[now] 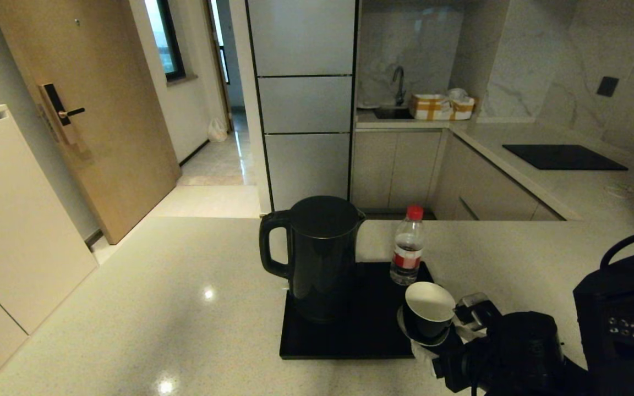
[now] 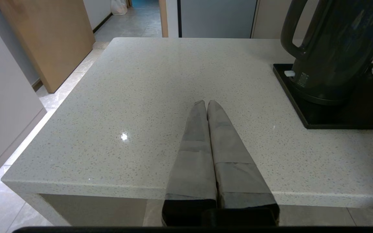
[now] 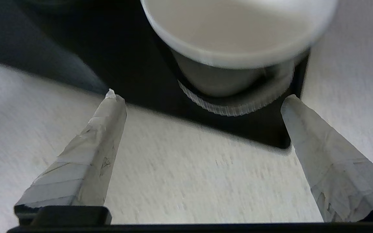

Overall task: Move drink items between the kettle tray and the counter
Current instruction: Pick up the tea cup

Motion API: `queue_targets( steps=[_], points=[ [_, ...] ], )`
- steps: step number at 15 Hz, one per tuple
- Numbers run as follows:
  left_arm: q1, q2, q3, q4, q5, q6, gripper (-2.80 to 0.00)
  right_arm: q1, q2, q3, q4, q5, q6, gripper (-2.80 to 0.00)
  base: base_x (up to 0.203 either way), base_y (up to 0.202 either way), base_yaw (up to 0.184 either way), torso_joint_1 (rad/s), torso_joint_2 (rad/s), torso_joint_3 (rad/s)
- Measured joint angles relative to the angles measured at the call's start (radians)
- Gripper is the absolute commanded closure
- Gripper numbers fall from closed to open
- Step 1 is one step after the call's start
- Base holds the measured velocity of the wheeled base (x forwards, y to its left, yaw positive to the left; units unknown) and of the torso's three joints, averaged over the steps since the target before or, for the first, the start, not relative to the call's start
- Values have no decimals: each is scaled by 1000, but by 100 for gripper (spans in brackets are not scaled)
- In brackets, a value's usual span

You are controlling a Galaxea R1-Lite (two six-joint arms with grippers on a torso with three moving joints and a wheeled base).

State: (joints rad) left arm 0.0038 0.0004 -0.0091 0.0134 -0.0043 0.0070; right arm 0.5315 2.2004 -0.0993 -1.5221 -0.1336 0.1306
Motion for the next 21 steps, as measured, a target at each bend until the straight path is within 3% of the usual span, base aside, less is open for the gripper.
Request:
queue_targets(
  steps=[8,21],
  points=[
    [-2,0,0,0,0,-1,0,-6,53,-69,0,-56,-1,-280,0,0,0,0,0,0],
    [0,0,0,0,0,-1,0,-61,141,-234,0,-59,4,-280,0,0,0,0,0,0]
  ],
)
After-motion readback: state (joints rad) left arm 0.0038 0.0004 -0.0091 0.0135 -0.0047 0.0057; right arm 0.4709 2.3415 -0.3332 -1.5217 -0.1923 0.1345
